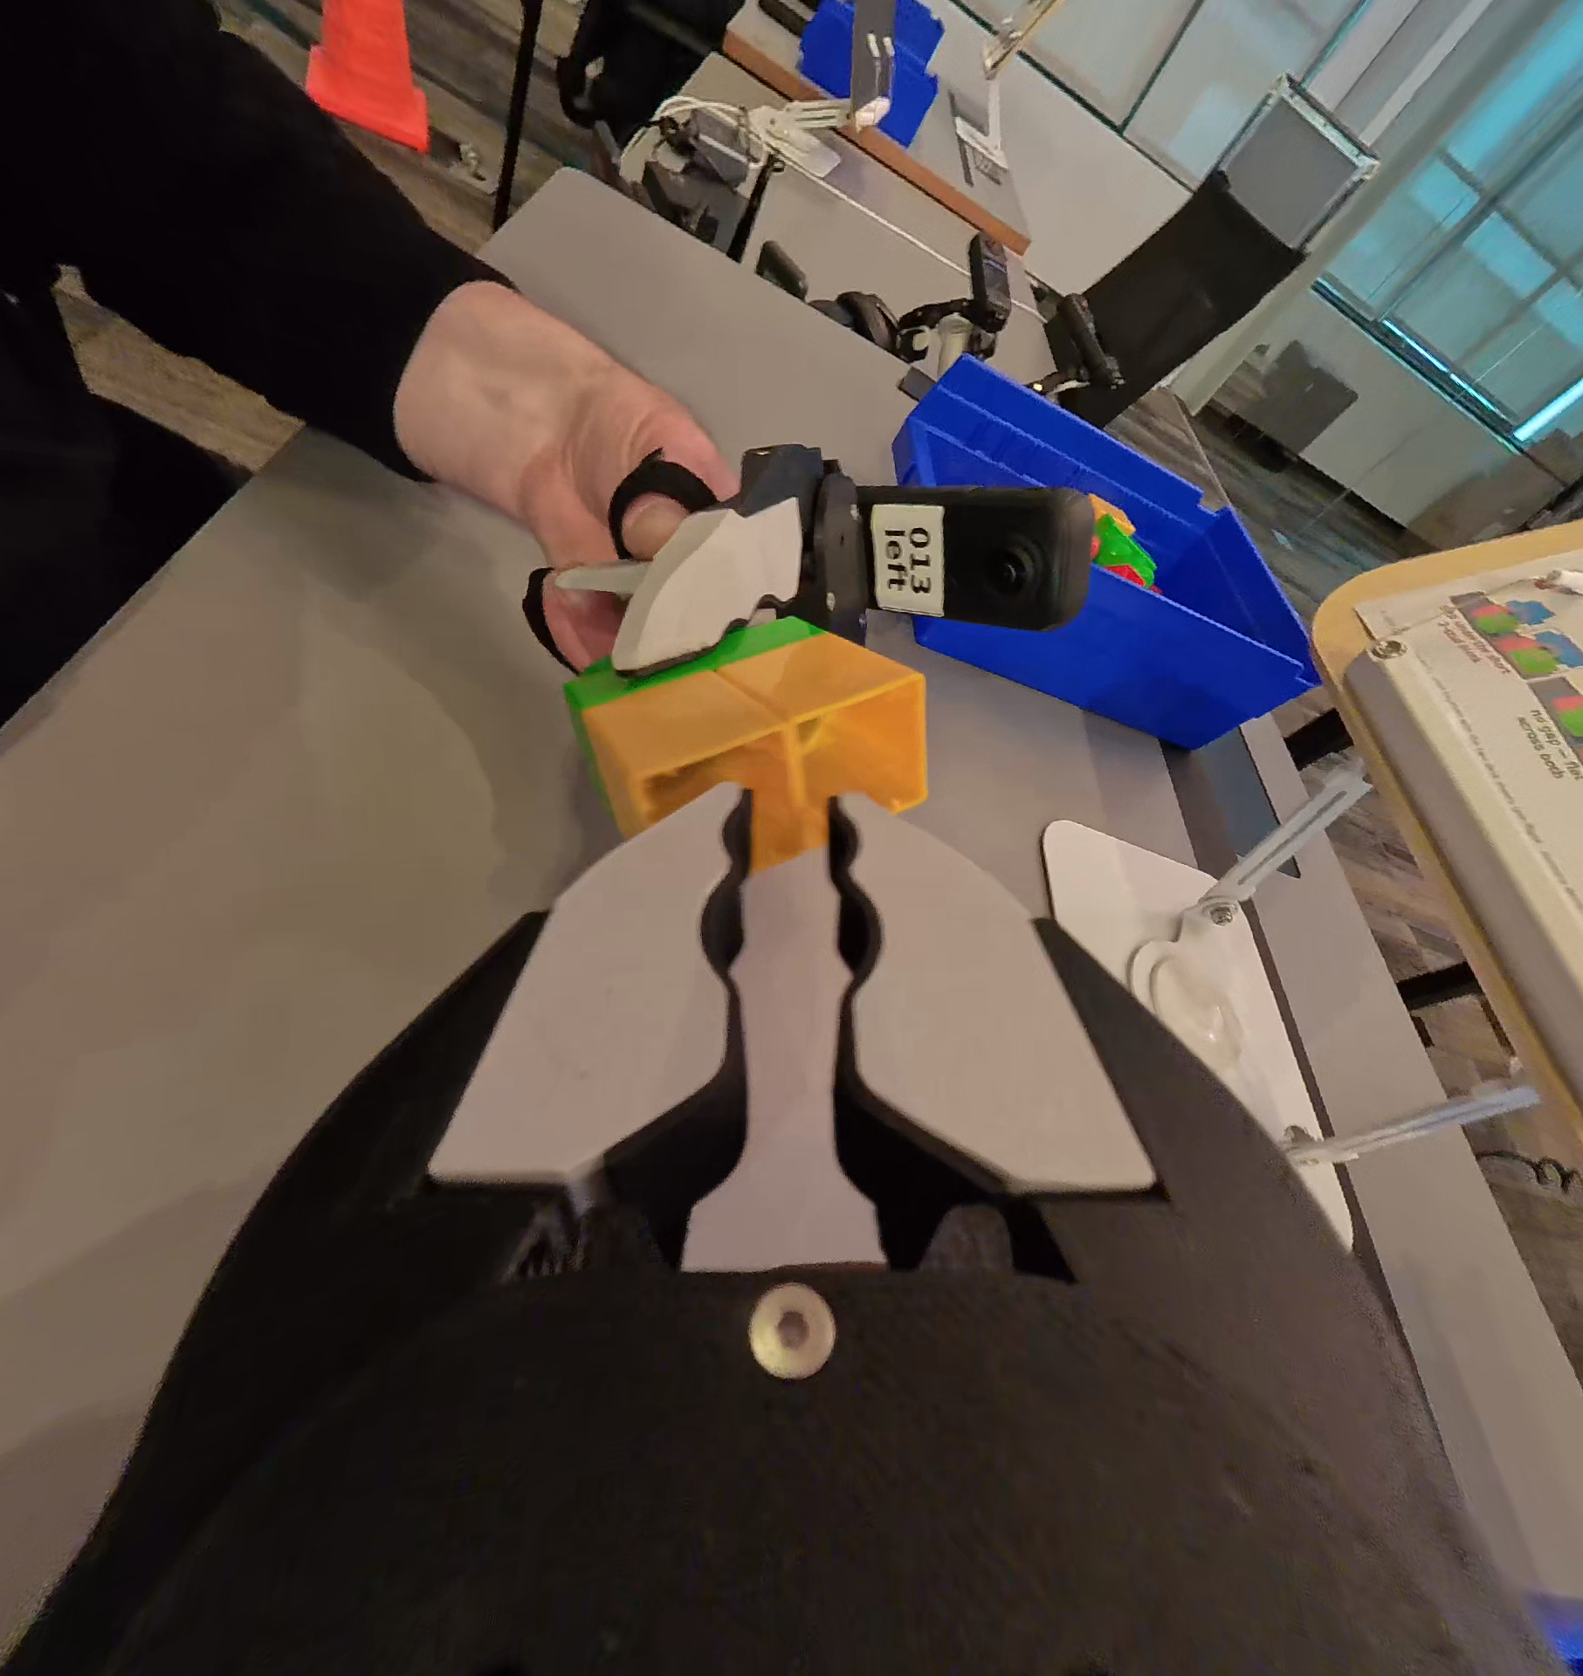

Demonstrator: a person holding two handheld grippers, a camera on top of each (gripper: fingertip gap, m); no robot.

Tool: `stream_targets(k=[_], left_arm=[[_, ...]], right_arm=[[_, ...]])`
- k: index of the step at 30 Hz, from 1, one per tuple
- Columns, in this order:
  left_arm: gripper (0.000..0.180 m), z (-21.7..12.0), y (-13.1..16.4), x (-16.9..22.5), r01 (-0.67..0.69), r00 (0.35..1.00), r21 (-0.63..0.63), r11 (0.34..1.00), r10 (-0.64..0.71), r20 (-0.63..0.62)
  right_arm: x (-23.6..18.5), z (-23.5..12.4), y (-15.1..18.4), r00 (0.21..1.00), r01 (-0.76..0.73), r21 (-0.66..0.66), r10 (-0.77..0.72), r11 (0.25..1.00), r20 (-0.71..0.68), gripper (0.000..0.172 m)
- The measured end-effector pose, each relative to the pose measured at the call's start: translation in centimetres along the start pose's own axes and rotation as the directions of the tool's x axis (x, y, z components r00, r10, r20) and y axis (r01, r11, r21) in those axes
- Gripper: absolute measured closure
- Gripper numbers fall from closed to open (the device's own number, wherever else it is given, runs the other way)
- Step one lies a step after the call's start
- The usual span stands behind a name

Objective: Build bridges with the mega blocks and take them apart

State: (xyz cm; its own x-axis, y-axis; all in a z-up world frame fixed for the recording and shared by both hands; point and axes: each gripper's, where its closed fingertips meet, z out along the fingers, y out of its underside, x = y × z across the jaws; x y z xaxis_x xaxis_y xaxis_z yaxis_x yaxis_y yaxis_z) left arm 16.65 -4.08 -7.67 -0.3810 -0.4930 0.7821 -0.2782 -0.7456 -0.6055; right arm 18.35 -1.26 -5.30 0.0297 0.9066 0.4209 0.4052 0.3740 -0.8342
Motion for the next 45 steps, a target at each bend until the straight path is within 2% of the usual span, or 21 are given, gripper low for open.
stream_targets(k=[1, 3, 9, 11, 16, 20, 25, 30, 32, 36, 40, 42, 44, 45], left_arm=[[0.145, 0.0, 0.1, 0.1, -0.004, 1.000, -0.006, 1.000, 0.004, -0.008], [0.145, 0.1, 0.2, 0.1, -0.013, 1.000, -0.019, 1.000, 0.013, -0.003], [0.145, 0.4, 0.5, -0.1, 0.001, 1.000, -0.055, 0.999, -0.002, -0.012], [0.145, -0.2, -0.5, 0.1, 0.003, 1.000, 0.018, 1.000, -0.002, -0.020], [0.140, -1.8, -3.7, 1.0, -0.085, 0.995, 0.217, 0.972, 0.093, -0.027], [0.127, -3.2, -5.4, 1.3, -0.149, 0.987, 0.392, 0.908, 0.160, 0.005], [0.123, -2.2, -5.9, 1.3, -0.164, 0.985, 0.444, 0.881, 0.167, 0.034], [0.141, -2.3, -6.7, 1.0, -0.168, 0.985, 0.497, 0.851, 0.167, 0.045], [0.142, -2.7, -6.7, 0.8, -0.179, 0.983, 0.504, 0.845, 0.167, 0.070], [0.142, -2.9, -6.2, 0.3, -0.220, 0.974, 0.430, 0.875, 0.172, 0.148], [0.143, -3.9, -6.1, 0.5, -0.296, 0.944, 0.313, 0.903, 0.225, 0.243], [0.142, -4.2, -5.7, -0.1, -0.357, 0.896, 0.187, 0.915, 0.279, 0.346], [0.142, -4.2, -5.1, -0.4, -0.410, 0.837, 0.048, 0.911, 0.355, 0.417], [0.142, -4.1, -4.8, -0.7, -0.428, 0.800, -0.032, 0.903, 0.395, 0.451]], right_arm=[[0.2, 0.0, 0.1, 1.000, -0.011, -0.001, 0.011, 1.000, -0.010, 0.147], [0.2, 0.0, 0.1, 1.000, 0.001, 0.001, -0.001, 1.000, -0.020, 0.149], [-1.0, 0.7, 0.1, 0.999, 0.004, 0.013, -0.004, 1.000, 0.042, 0.163], [-0.9, 0.6, 0.2, 0.999, -0.025, 0.016, 0.024, 1.000, 0.045, 0.167], [1.0, 0.4, -0.6, 0.990, -0.034, 0.094, 0.046, 0.995, -0.137, 0.169], [3.5, -0.6, -0.9, 0.933, -0.008, 0.105, 0.045, 0.994, -0.357, 0.169], [4.0, 0.0, -1.0, 0.848, 0.075, 0.011, -0.057, 0.997, -0.526, 0.169], [3.0, 1.6, -1.6, 0.778, 0.202, -0.106, -0.225, 0.974, -0.586, 0.169], [3.0, 1.9, -1.4, 0.779, 0.187, -0.114, -0.218, 0.976, -0.588, 0.169], [2.3, 2.3, -0.7, 0.842, 0.161, -0.080, -0.179, 0.984, -0.509, 0.165], [0.8, 2.1, 0.2, 0.934, 0.117, -0.069, -0.134, 0.991, -0.330, 0.147], [0.3, 1.5, 0.8, 0.974, 0.024, -0.072, -0.039, 0.997, -0.222, 0.143], [1.3, 0.4, 0.4, 0.978, -0.079, -0.028, 0.073, 0.996, -0.195, 0.128], [1.7, 0.0, 0.2, 0.979, -0.118, -0.024, 0.112, 0.993, -0.171, 0.126]])
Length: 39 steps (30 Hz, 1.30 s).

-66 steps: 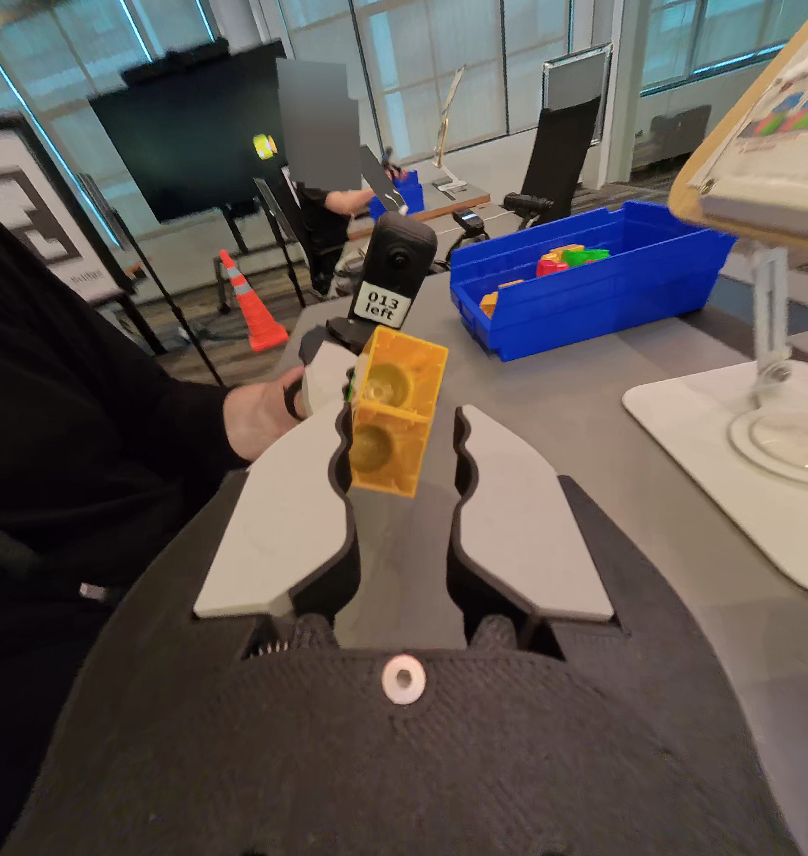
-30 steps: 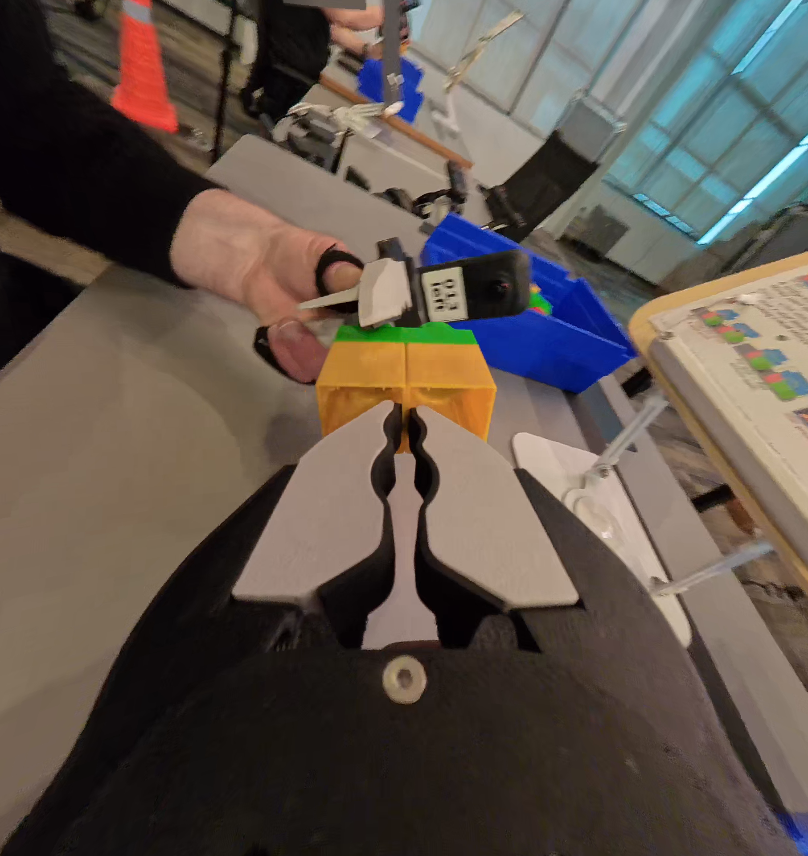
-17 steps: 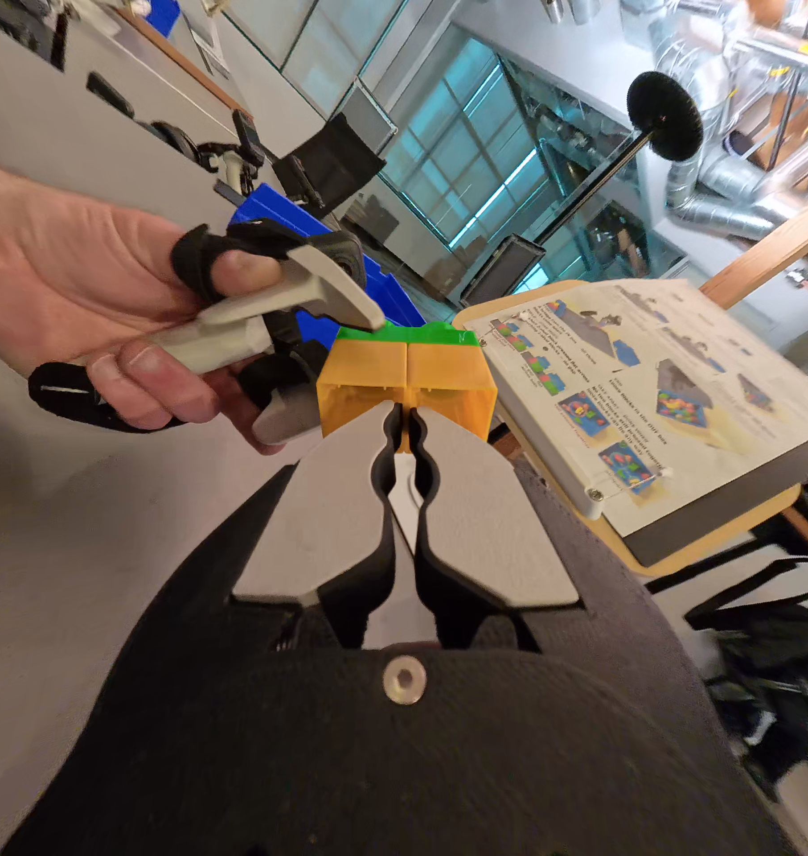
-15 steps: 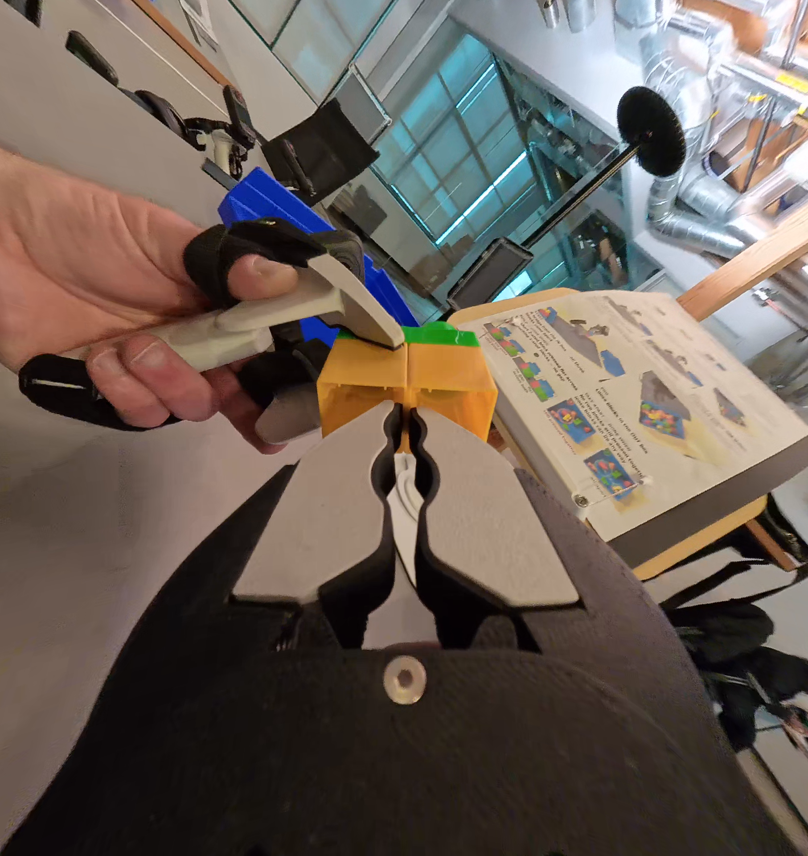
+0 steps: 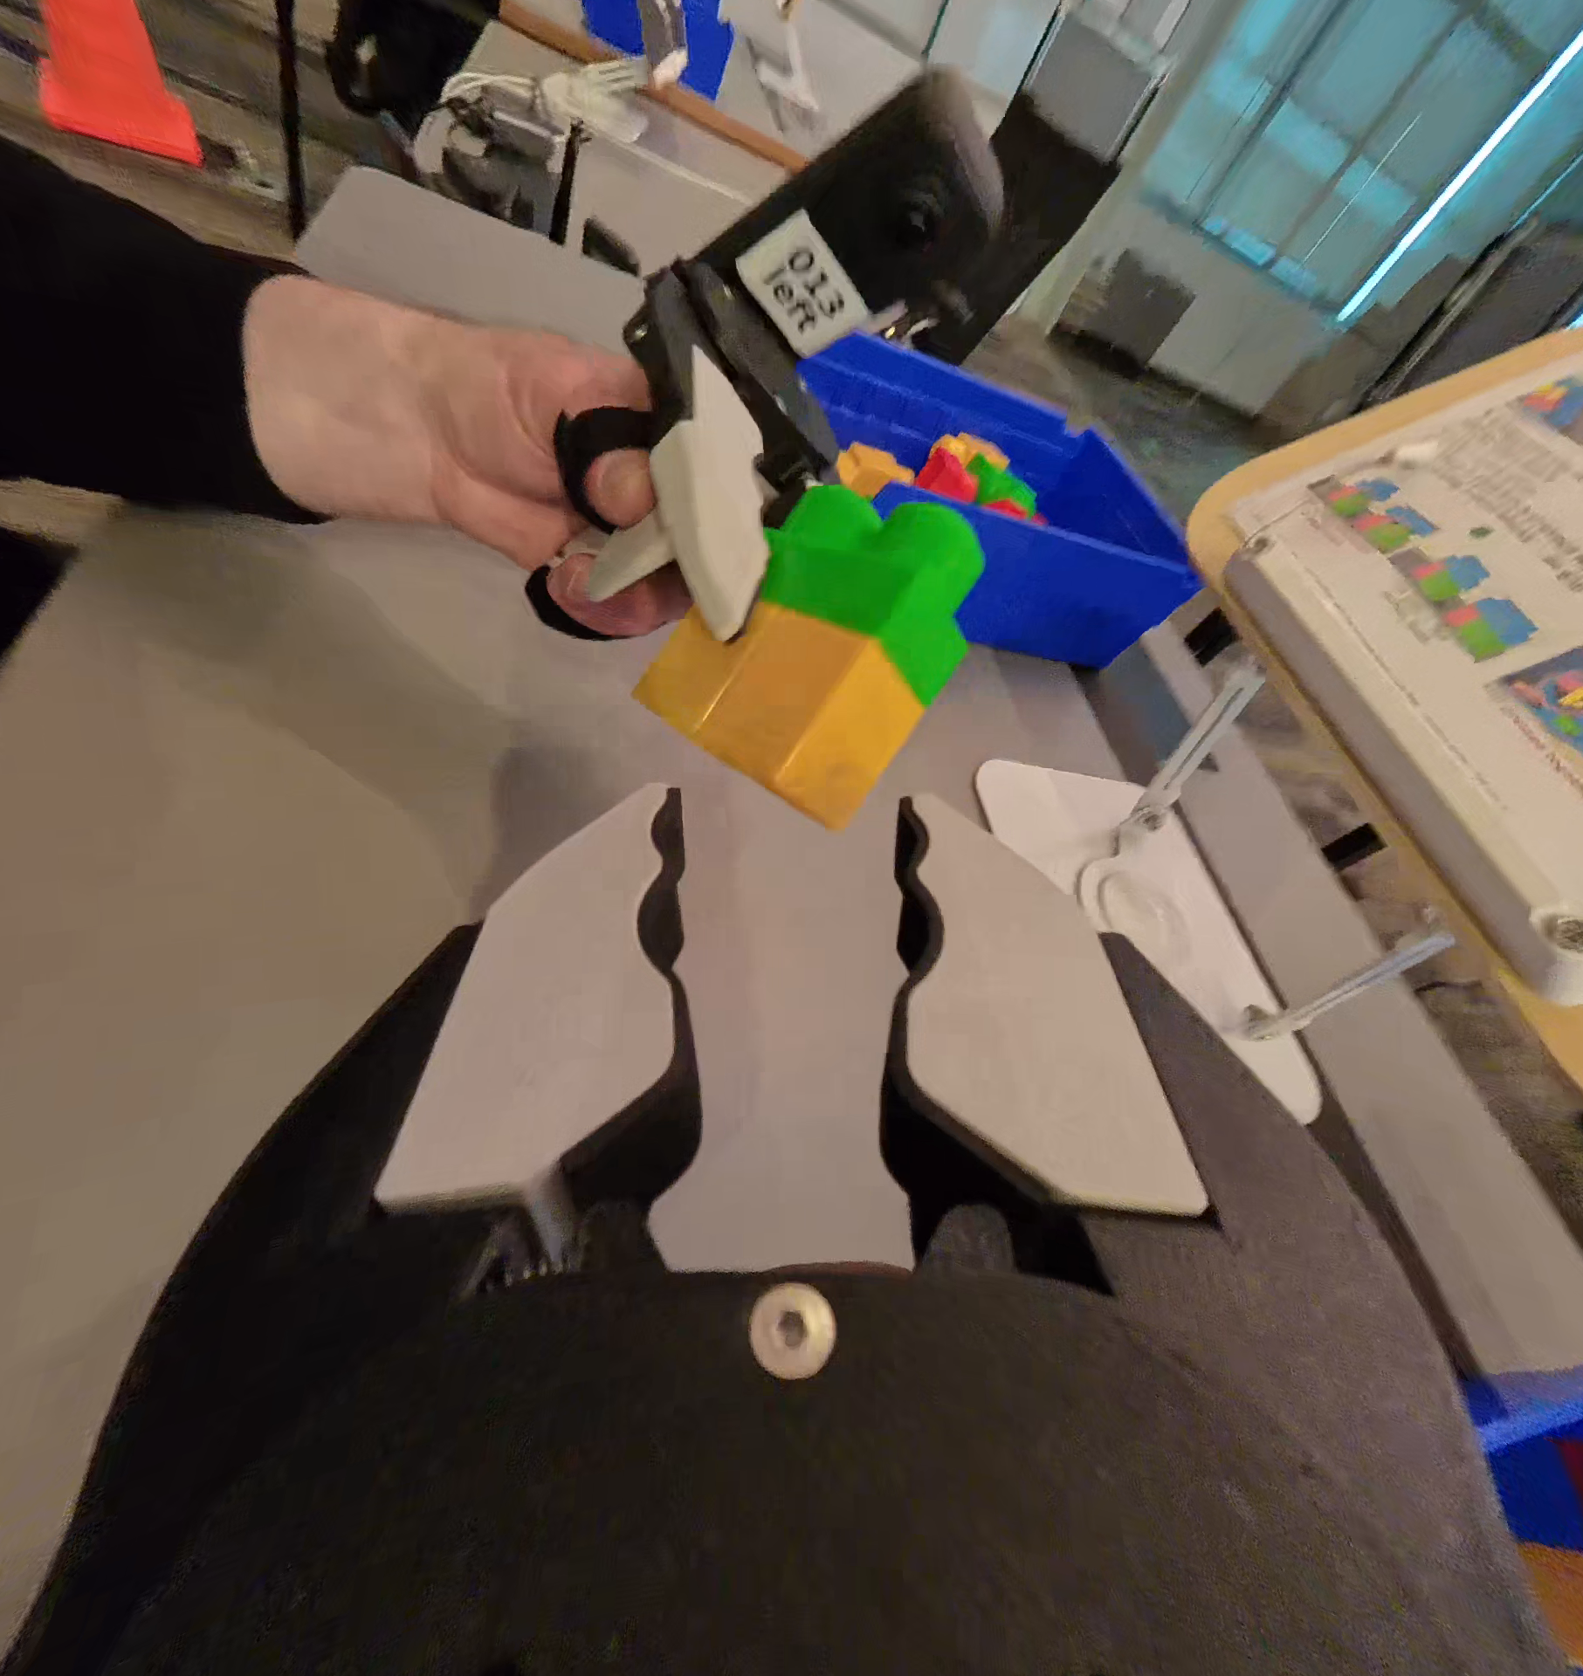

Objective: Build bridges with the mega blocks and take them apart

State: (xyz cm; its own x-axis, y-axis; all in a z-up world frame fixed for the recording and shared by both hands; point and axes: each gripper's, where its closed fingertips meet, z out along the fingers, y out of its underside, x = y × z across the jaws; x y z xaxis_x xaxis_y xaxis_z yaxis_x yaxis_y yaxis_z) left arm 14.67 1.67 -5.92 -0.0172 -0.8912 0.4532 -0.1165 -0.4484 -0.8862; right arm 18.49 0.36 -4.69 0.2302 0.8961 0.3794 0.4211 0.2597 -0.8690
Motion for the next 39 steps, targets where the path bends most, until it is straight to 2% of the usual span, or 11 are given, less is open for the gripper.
stream_targets(k=[4, 7, 12, 17, 21, 25, 27, 30, 32, 35, 39], left_arm=[[0.142, 0.9, 1.6, -0.3, -0.160, 0.978, -0.231, 0.960, 0.185, 0.091], [0.142, 1.4, 2.4, -0.4, -0.220, 0.957, -0.338, 0.915, 0.270, 0.106], [0.142, 1.6, 3.7, -1.3, -0.264, 0.921, -0.499, 0.825, 0.370, 0.124], [0.142, 2.0, 3.7, -1.2, -0.292, 0.908, -0.540, 0.790, 0.406, 0.104], [0.142, 1.9, 3.8, -1.4, -0.302, 0.897, -0.562, 0.770, 0.429, 0.108], [0.141, 1.7, 2.6, -1.4, -0.324, 0.880, -0.503, 0.802, 0.450, 0.150], [0.132, 0.8, 1.2, -1.6, -0.317, 0.877, -0.450, 0.835, 0.439, 0.197], [0.132, -0.9, -0.2, -1.6, -0.313, 0.892, -0.353, 0.882, 0.401, 0.211], [0.140, -2.4, -0.3, -2.7, -0.281, 0.886, -0.323, 0.904, 0.374, 0.274], [0.150, -3.6, 0.4, -3.8, -0.236, 0.898, -0.274, 0.932, 0.317, 0.304], [0.153, -3.9, 1.6, -5.0, -0.179, 0.920, -0.225, 0.958, 0.244, 0.308]], right_arm=[[1.2, 0.4, -1.3, 0.985, -0.111, -0.072, 0.119, 0.991, 0.125, 0.120], [0.9, 1.2, -2.0, 0.953, -0.125, -0.160, 0.163, 0.979, 0.255, 0.120], [0.1, 2.4, 0.0, 0.912, 0.020, -0.409, 0.152, 0.912, 0.382, 0.124], [-0.6, 3.0, 2.4, 0.872, 0.152, -0.553, 0.152, 0.819, 0.464, 0.128], [-1.0, 3.5, 2.7, 0.857, 0.162, -0.545, 0.157, 0.822, 0.491, 0.137], [-0.7, 3.6, 2.1, 0.873, 0.106, -0.494, 0.157, 0.863, 0.462, 0.137], [0.4, 2.8, 1.3, 0.895, 0.068, -0.455, 0.147, 0.888, 0.421, 0.137], [4.2, -0.4, 0.4, 0.933, 0.006, -0.407, 0.141, 0.913, 0.330, 0.137], [8.1, -3.6, 0.8, 0.961, -0.041, -0.412, 0.149, 0.910, 0.232, 0.137], [14.8, -9.0, 3.8, 0.992, -0.070, -0.497, 0.113, 0.865, 0.057, 0.137], [20.3, -14.5, 10.1, 0.992, -0.118, -0.654, 0.122, 0.747, -0.040, 0.137]])
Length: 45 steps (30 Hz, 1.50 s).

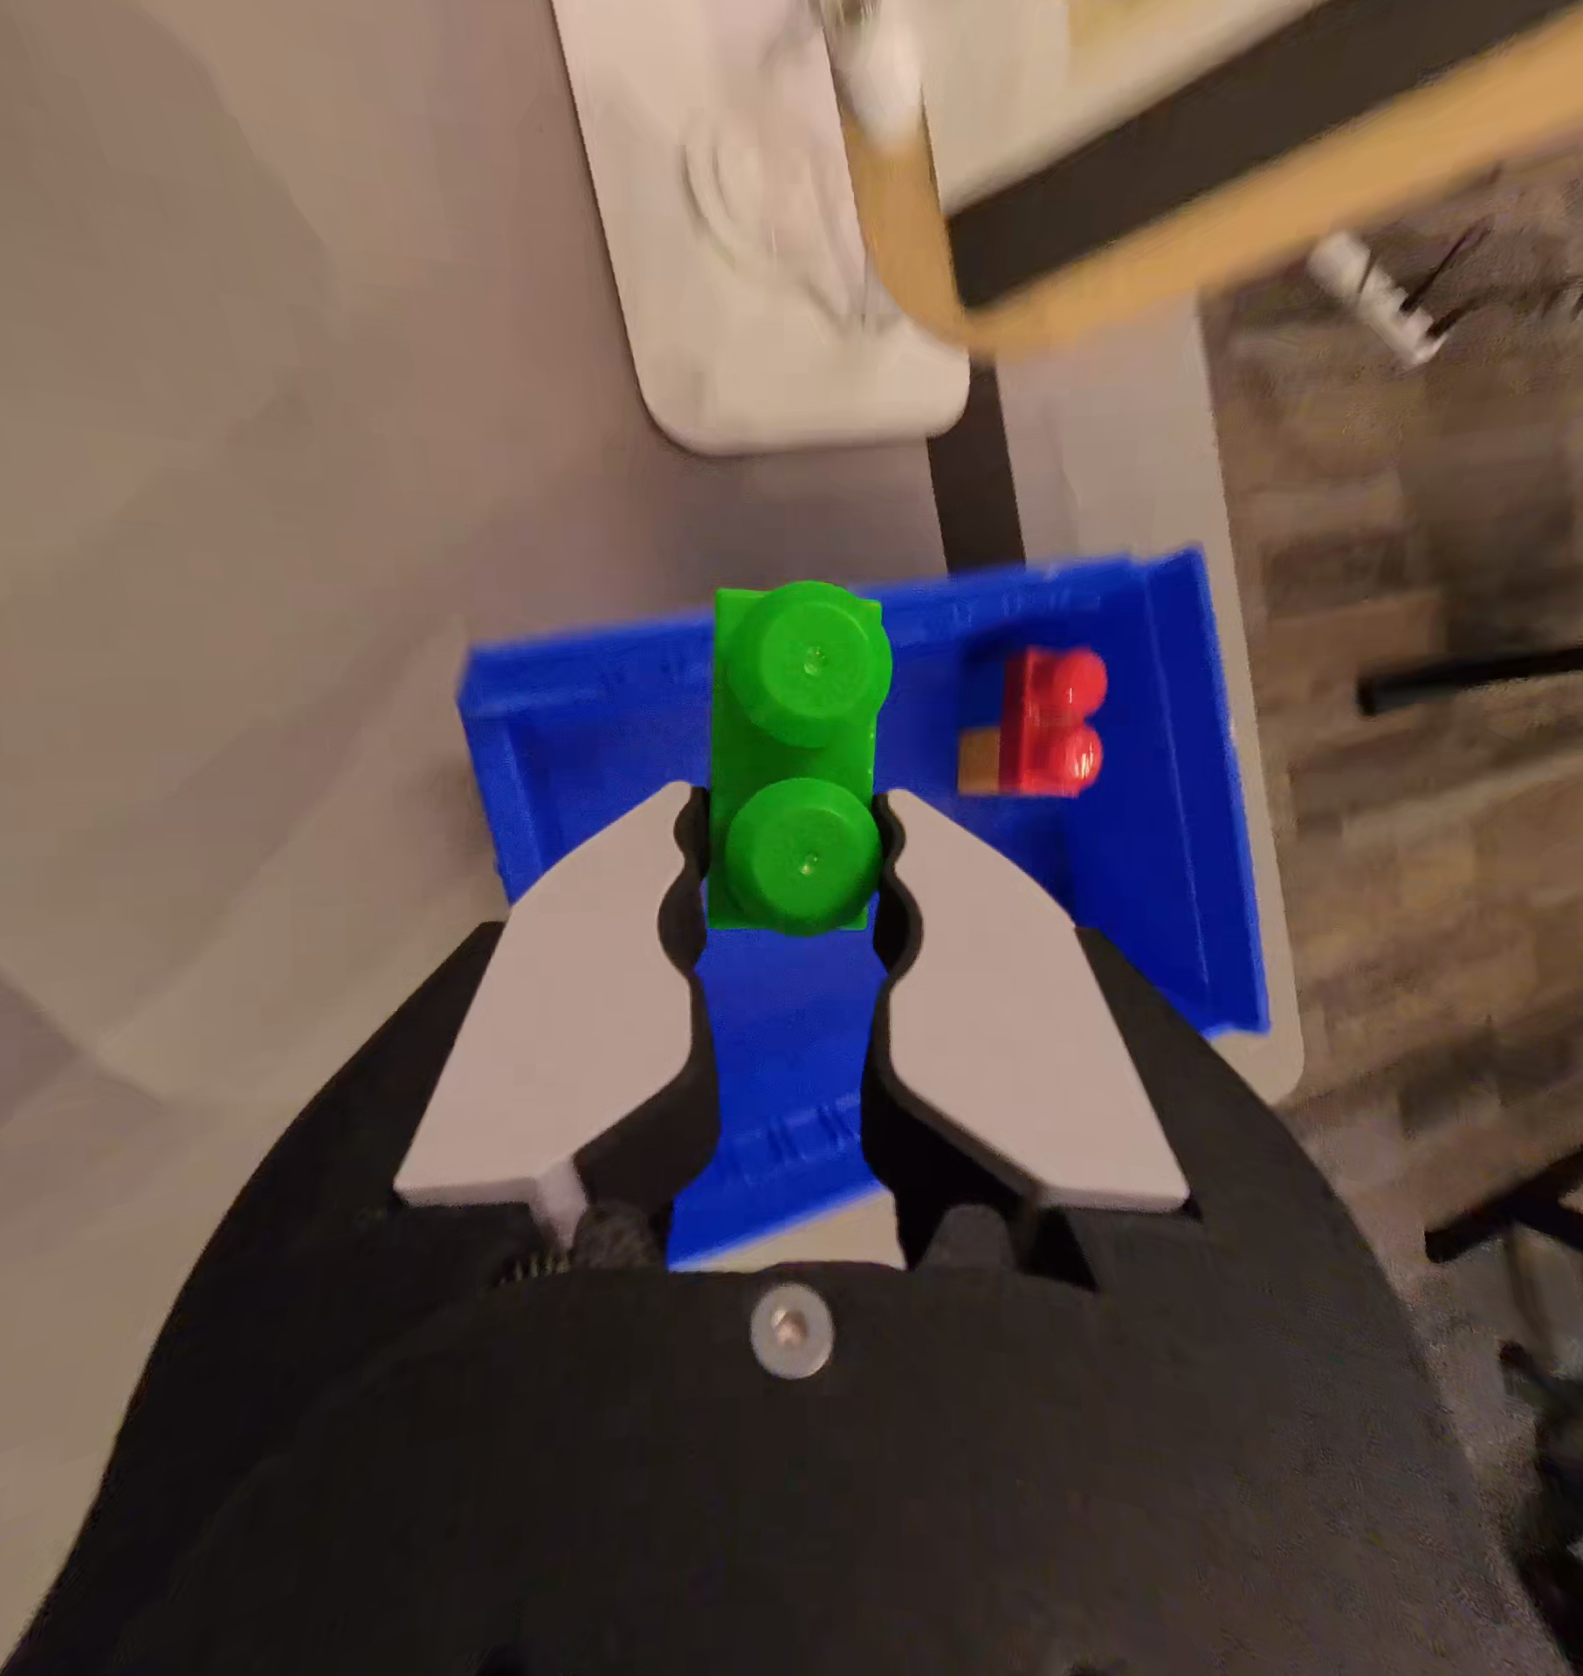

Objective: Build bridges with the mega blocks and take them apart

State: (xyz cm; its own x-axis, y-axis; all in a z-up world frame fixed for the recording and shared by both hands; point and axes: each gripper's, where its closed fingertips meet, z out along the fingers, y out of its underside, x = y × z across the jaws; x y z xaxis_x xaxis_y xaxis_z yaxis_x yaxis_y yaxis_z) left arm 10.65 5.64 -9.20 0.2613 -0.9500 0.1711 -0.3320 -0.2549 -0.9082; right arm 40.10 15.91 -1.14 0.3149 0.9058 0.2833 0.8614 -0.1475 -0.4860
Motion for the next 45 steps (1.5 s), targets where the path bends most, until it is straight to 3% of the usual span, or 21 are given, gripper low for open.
stream_targets(k=[4, 12, 22, 32, 37, 45], left_arm=[[0.157, 0.4, 0.4, -0.5, 0.020, 1.000, 0.001, 1.000, -0.020, -0.002], [0.159, 0.6, 0.8, -1.4, 0.044, 0.999, 0.010, 0.999, -0.045, 0.005], [0.160, 0.8, 1.2, -1.9, 0.063, 0.998, 0.007, 0.998, -0.063, -0.004], [0.160, 0.7, 1.4, -2.0, 0.058, 0.998, 0.000, 0.998, -0.058, -0.002], [0.161, 0.5, 1.5, -2.1, 0.062, 0.998, 0.006, 0.998, -0.062, -0.003], [0.156, -2.0, 0.9, -2.5, 0.047, 0.997, 0.043, 0.998, -0.050, 0.057]], right_arm=[[3.5, 2.3, 5.2, 1.000, -0.014, -0.137, 0.015, 0.990, 0.004, 0.137], [7.3, 8.1, 10.3, 0.999, 0.007, -0.295, 0.009, 0.955, 0.053, 0.136], [9.5, 12.4, 12.8, 0.998, 0.017, -0.419, 0.008, 0.908, 0.059, 0.137], [11.6, 13.2, 14.6, 0.999, 0.036, -0.522, -0.010, 0.852, 0.052, 0.137], [13.0, 13.3, 15.3, 0.997, 0.060, -0.555, -0.073, 0.830, -0.001, 0.129], [14.1, 8.5, 13.3, 0.984, 0.023, -0.513, -0.109, 0.858, -0.139, 0.121]])
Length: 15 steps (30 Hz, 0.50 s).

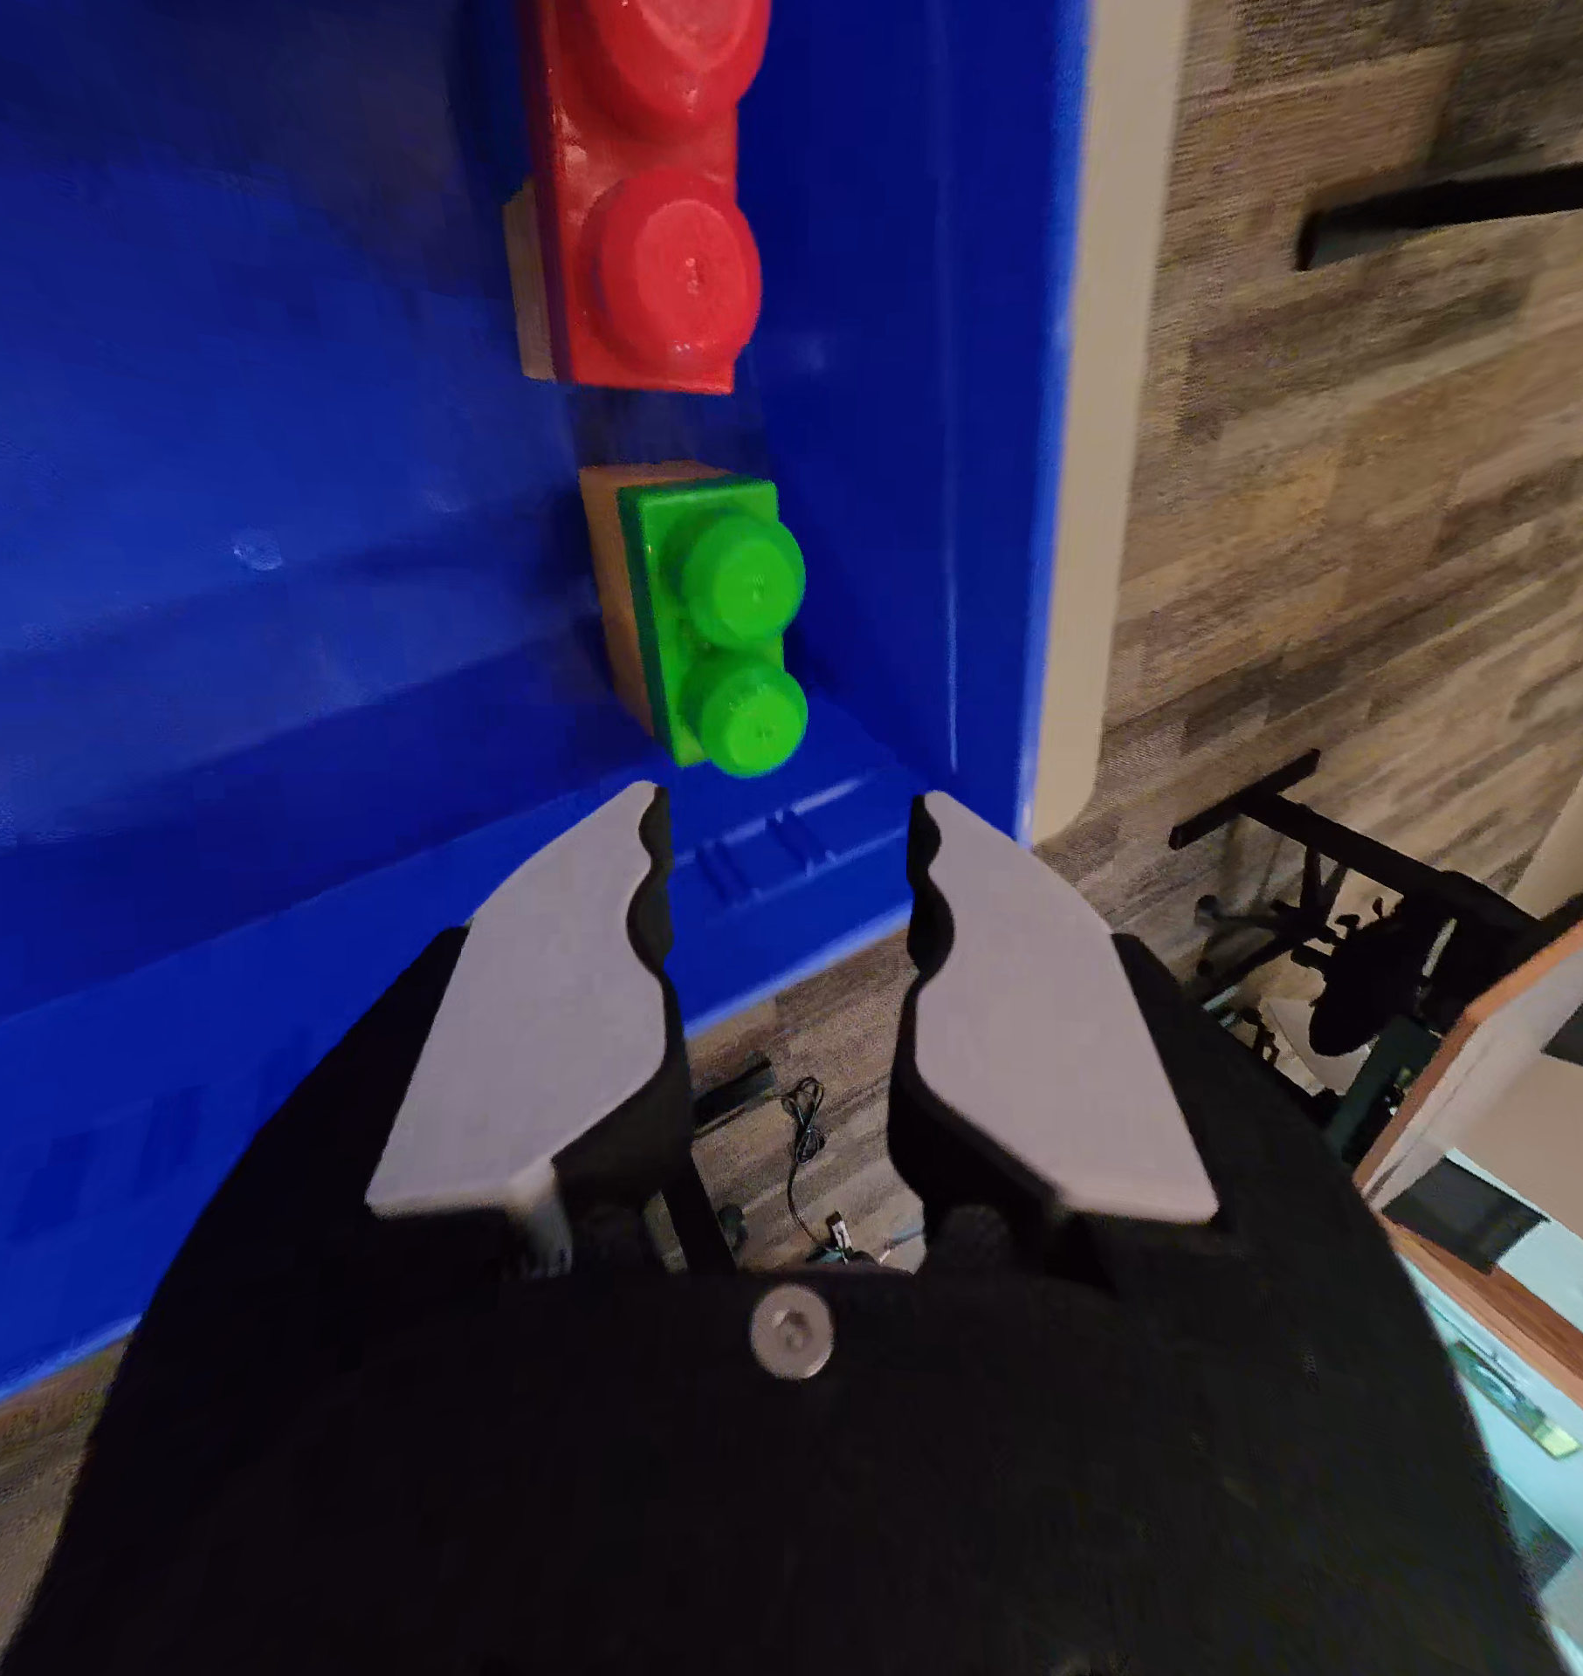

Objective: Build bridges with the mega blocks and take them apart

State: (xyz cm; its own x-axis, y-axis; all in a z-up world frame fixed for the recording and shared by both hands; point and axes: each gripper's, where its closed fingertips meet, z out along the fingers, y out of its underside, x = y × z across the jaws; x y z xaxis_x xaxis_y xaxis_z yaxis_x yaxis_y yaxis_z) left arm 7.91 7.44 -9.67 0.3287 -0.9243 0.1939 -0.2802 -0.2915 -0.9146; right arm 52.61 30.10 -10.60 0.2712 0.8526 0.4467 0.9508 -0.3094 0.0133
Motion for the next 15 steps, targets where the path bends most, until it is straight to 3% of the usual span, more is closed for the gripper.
stream_targets(k=[7, 12, 15], left_arm=[[0.154, -9.5, -1.1, -4.6, -0.040, 0.962, 0.042, 0.998, 0.027, 0.273], [0.146, -17.0, -0.8, -11.0, 0.003, 0.833, -0.056, 0.998, 0.028, 0.552], [0.140, -19.0, 0.7, -15.4, 0.106, 0.752, -0.151, 0.983, 0.020, 0.659]], right_arm=[[-3.7, -10.6, -1.6, 0.989, -0.044, 0.247, 0.077, 0.968, -0.125, 0.130], [-12.5, -18.4, -8.9, 0.996, 0.008, 0.550, 0.044, 0.835, -0.082, 0.137], [-18.6, -20.9, -14.7, 0.999, 0.045, 0.685, -0.027, 0.727, -0.037, 0.142]])
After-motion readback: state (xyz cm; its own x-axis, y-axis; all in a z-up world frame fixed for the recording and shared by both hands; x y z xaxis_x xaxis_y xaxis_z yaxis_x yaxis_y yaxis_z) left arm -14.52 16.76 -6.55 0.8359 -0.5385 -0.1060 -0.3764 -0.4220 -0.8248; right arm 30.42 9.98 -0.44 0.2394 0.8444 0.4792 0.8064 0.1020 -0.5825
